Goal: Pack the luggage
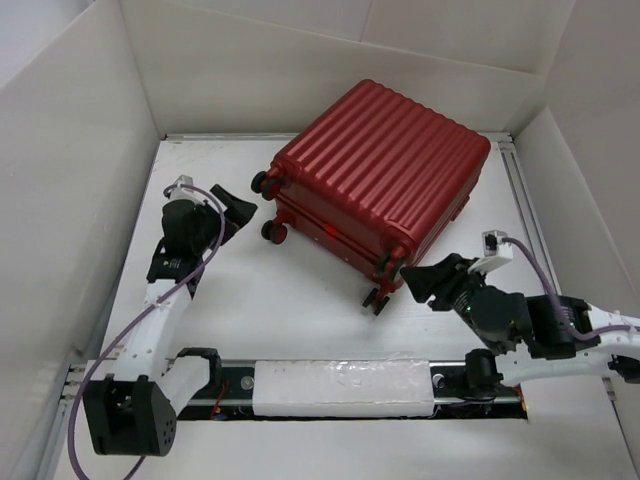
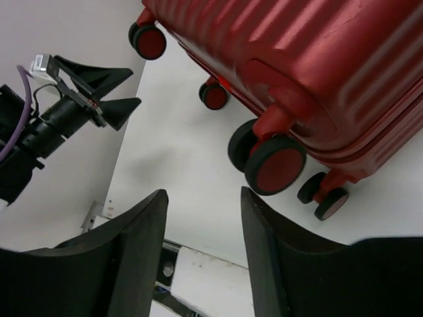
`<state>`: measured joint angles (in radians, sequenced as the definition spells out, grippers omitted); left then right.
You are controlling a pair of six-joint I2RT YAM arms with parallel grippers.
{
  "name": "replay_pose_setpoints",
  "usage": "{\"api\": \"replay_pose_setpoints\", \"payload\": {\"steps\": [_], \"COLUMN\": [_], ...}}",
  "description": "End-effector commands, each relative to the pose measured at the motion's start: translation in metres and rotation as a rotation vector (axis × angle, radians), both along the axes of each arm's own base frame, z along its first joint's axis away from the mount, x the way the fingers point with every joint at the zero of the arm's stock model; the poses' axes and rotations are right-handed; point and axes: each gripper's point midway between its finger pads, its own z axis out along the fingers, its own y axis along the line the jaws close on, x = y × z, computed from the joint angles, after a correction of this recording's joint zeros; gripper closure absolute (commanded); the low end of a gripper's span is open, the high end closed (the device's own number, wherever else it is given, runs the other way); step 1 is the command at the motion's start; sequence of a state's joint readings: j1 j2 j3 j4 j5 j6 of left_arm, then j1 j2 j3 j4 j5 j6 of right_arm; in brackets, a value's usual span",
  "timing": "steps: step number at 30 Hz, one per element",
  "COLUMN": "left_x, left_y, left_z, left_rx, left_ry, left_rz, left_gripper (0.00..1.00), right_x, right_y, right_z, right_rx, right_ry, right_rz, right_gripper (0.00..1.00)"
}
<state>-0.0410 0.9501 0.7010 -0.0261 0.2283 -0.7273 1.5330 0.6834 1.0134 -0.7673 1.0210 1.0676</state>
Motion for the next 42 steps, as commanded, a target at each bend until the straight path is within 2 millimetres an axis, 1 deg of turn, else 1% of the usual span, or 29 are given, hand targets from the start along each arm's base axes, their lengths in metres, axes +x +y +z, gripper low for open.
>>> {"api": "replay_pose_setpoints", "payload": {"steps": [1, 3, 6, 9, 11, 12, 13, 15, 16, 17, 18, 19, 20, 21, 22, 24, 25, 27, 28, 29, 30, 32, 33, 34, 35, 37, 38, 41, 42], "left_x": [0.010, 0.013, 0.015, 0.020, 0.027, 0.039, 0.041, 0.053, 0.056, 0.056, 0.058, 0.060, 0.061, 0.062, 0.064, 0.063, 0.063, 0.068, 0.070, 0.072, 0.076, 0.079, 0.084, 0.085, 0.088, 0.092, 0.095, 0.093, 0.091], "left_y": [-0.034, -0.036, -0.042, -0.049, -0.051, -0.053, -0.053, -0.051, -0.048, -0.051, -0.051, -0.056, -0.059, -0.063, -0.074, -0.084, -0.088, -0.088, -0.086, -0.087, -0.086, -0.086, -0.085, -0.086, -0.086, -0.088, -0.089, -0.093, -0.095], "left_z": [0.062, 0.070, 0.085, 0.090, 0.085, 0.084, 0.074, 0.071, 0.065, 0.071, 0.066, 0.066, 0.072, 0.067, 0.068, 0.068, 0.063, 0.066, 0.070, 0.074, 0.069, 0.061, 0.059, 0.054, 0.054, 0.047, 0.048, 0.049, 0.049], "left_rx": [-0.001, 0.037, 0.071, 0.074, 0.084, 0.091, 0.115, 0.138, 0.153, 0.167, 0.166, 0.175, 0.180, 0.213, 0.241, 0.284, 0.291, 0.286, 0.290, 0.290, 0.307, 0.317, 0.321, 0.329, 0.329, 0.333, 0.333, 0.321, 0.305], "left_ry": [-0.231, -0.253, -0.298, -0.309, -0.278, -0.255, -0.214, -0.200, -0.181, -0.201, -0.189, -0.191, -0.206, -0.199, -0.210, -0.206, -0.199, -0.206, -0.214, -0.220, -0.208, -0.183, -0.174, -0.166, -0.166, -0.152, -0.154, -0.158, -0.155], "left_rz": [-0.195, -0.218, -0.272, -0.322, -0.344, -0.361, -0.375, -0.374, -0.358, -0.371, -0.372, -0.390, -0.391, -0.409, -0.420, -0.436, -0.451, -0.436, -0.425, -0.424, -0.421, -0.430, -0.423, -0.428, -0.428, -0.443, -0.443, -0.466, -0.474], "left_gripper": [0.00, 0.00, 0.00, 0.00, 0.00, 0.00, 0.01, 0.03, 0.03, 0.03, 0.03, 0.03, 0.05, 0.05, 0.06, 0.06, 0.07, 0.09, 0.12, 0.18, 0.21, 0.27, 0.28, 0.33, 0.37, 0.43, 0.56, 0.81, 0.98], "right_x": [0.003, 0.003, 0.007, 0.014, 0.016, 0.018, 0.020, 0.023, 0.025, 0.026, 0.028, 0.029, 0.031, 0.031, 0.033, 0.035, 0.038, 0.038, 0.039, 0.041, 0.040, 0.041, 0.043, 0.044, 0.044, 0.048, 0.049, 0.052, 0.052], "right_y": [-0.017, -0.016, -0.018, -0.020, -0.016, -0.017, -0.017, -0.019, -0.020, -0.019, -0.019, -0.019, -0.019, -0.020, -0.017, -0.014, -0.014, -0.012, -0.009, -0.011, -0.008, -0.008, -0.010, -0.011, -0.012, -0.017, -0.020, -0.026, -0.027], "right_z": [-0.012, -0.020, -0.022, -0.026, -0.025, -0.027, -0.025, -0.025, -0.026, -0.025, -0.026, -0.027, -0.026, -0.031, -0.031, -0.035, -0.035, -0.044, -0.044, -0.048, -0.047, -0.056, -0.056, -0.063, -0.063, -0.062, -0.064, -0.067, -0.072], "right_rx": [-0.082, -0.095, -0.104, -0.131, -0.133, -0.155, -0.148, -0.155, -0.154, -0.155, -0.149, -0.159, -0.157, -0.166, -0.170, -0.182, -0.182, -0.198, -0.197, -0.207, -0.197, -0.208, -0.208, -0.221, -0.210, -0.207, -0.205, -0.213, -0.220], "right_ry": [-0.018, -0.015, -0.017, -0.021, -0.019, -0.023, -0.020, -0.024, -0.016, -0.018, -0.019, -0.019, -0.018, -0.012, -0.014, -0.009, -0.008, -0.001, -0.002, 0.003, 0.003, 0.011, 0.012, 0.022, 0.018, 0.018, 0.023, 0.026, 0.035], "right_rz": [-0.015, -0.003, -0.022, -0.048, -0.037, -0.035, -0.039, -0.042, -0.047, -0.045, -0.054, -0.047, -0.050, -0.050, -0.048, -0.039, -0.051, -0.038, -0.038, -0.047, -0.039, -0.041, -0.051, -0.051, -0.052, -0.070, -0.074, -0.090, -0.092], "right_gripper": [0.44, 0.39, 0.35, 0.33, 0.32, 0.32, 0.31, 0.31, 0.30, 0.30, 0.30, 0.30, 0.28, 0.28, 0.28, 0.28, 0.28, 0.27, 0.27, 0.27, 0.26, 0.25, 0.23, 0.23, 0.22, 0.20, 0.20, 0.19, 0.17]}}
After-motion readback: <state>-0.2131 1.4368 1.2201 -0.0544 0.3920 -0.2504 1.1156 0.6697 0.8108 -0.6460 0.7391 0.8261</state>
